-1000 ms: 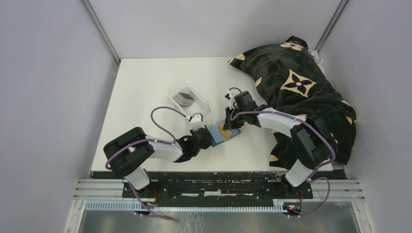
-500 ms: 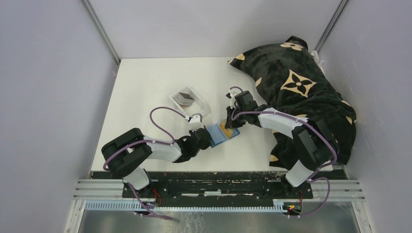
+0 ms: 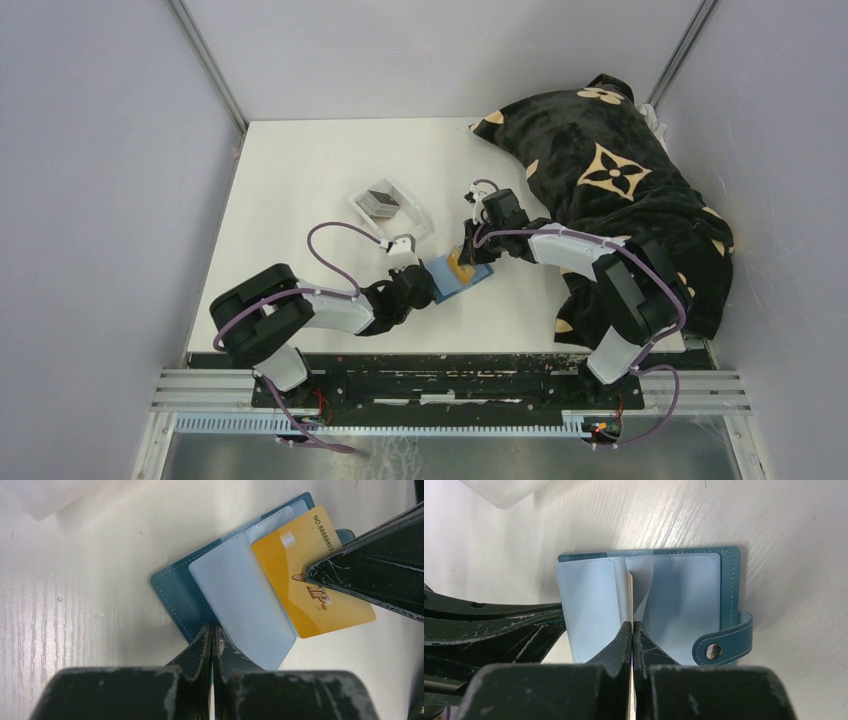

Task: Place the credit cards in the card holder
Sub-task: Turn over the card slot in the card holder, then insert the credit card into the card holder.

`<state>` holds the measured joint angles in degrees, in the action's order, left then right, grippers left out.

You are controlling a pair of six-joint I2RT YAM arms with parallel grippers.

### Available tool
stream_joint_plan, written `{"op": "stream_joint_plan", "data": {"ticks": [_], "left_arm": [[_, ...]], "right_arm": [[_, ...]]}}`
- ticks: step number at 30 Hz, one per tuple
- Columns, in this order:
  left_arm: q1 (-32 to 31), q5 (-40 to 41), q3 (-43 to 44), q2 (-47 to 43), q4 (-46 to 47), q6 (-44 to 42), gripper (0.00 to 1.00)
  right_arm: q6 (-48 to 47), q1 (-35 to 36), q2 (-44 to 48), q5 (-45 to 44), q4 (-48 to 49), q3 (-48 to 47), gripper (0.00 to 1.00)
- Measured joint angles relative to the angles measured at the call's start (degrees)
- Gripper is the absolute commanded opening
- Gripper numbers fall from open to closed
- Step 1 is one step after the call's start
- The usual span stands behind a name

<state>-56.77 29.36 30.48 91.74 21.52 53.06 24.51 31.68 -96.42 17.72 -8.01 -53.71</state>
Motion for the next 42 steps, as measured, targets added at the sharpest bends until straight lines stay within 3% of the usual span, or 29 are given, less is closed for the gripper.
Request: {"op": "stream_joint_plan", "data": {"ticks": [15, 23, 32, 42], "left_arm": [[-0.11, 0.52, -1.68, -1.92, -0.98, 1.60, 0.09], [-1.38, 1.90, -1.77, -5.51, -8.13, 2.89, 0.16], [-2.84, 4.63, -1.84, -10.58, -19.69, 3.06, 0.17], [-2.89, 5.03, -1.25, -11.58, -22.49, 2.82, 0.16]], "right_arm": [[2.75, -1.05, -2.10, 3.30, 5.62, 2.05, 0.01], [3.32, -1.03, -2.67, 4.74, 6.27, 2.12, 0.01], [3.32, -1.07, -2.93, 4.70, 7.23, 2.12, 0.01], [3.30, -1.07, -2.93, 4.68, 7.39, 2.23, 0.01]]}}
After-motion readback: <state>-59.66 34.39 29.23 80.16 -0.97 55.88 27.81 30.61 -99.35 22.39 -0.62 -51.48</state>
